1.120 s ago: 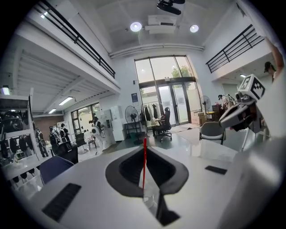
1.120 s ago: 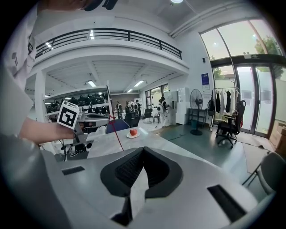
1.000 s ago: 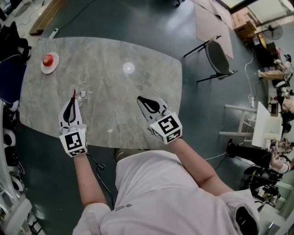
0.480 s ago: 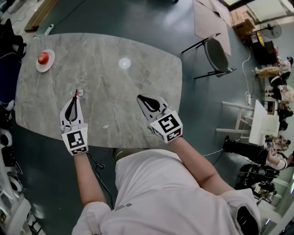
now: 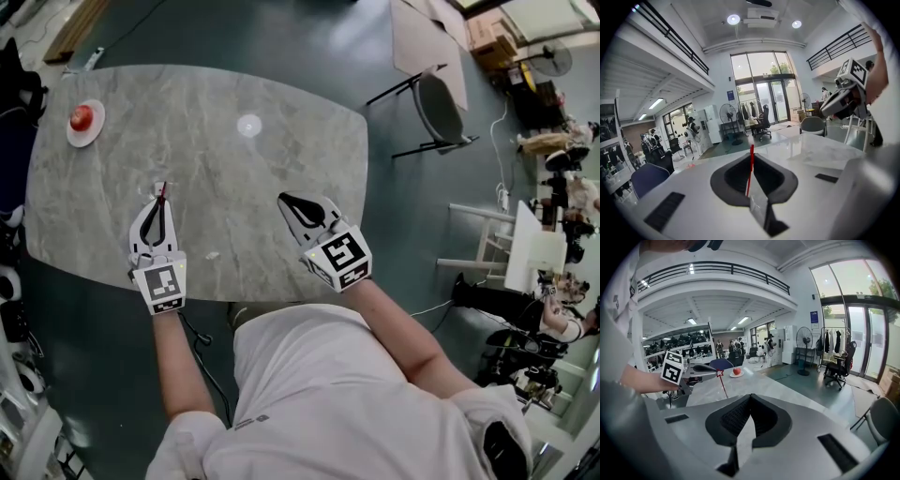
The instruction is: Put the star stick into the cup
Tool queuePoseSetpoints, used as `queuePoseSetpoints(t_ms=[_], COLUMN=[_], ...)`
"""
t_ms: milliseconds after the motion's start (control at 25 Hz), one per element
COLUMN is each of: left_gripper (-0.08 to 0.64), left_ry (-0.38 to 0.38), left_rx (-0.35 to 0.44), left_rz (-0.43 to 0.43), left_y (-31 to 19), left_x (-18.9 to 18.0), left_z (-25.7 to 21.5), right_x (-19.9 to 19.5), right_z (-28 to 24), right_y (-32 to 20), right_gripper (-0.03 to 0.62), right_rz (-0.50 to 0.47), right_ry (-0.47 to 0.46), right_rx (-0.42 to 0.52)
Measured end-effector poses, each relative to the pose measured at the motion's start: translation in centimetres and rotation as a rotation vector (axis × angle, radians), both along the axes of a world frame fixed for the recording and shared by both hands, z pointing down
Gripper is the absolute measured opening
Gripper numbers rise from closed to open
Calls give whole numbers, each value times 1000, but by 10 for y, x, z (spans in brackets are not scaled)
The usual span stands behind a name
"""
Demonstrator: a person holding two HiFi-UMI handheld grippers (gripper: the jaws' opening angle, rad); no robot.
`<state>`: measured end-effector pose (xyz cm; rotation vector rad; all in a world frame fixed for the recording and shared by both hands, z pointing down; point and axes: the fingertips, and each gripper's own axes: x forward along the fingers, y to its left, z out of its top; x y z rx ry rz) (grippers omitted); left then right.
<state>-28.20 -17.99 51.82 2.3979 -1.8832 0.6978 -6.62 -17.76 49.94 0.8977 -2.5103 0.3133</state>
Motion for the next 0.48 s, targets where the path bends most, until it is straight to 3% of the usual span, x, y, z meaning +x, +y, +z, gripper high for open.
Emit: queuePoseSetpoints(t_ms=[160, 480], left_gripper=[18, 26], left_ry=[-36, -33], left_rx=[-15, -24], left_rz=[31, 48], left_y=[-1, -3], left_x=[11, 16], left_z=[7, 16], right_x=[3, 10], right_z=[0, 2], right_y=[0, 0], right_gripper=[11, 11], right_rz=[5, 24], right_ry=[0, 4], right_rx=[0, 0])
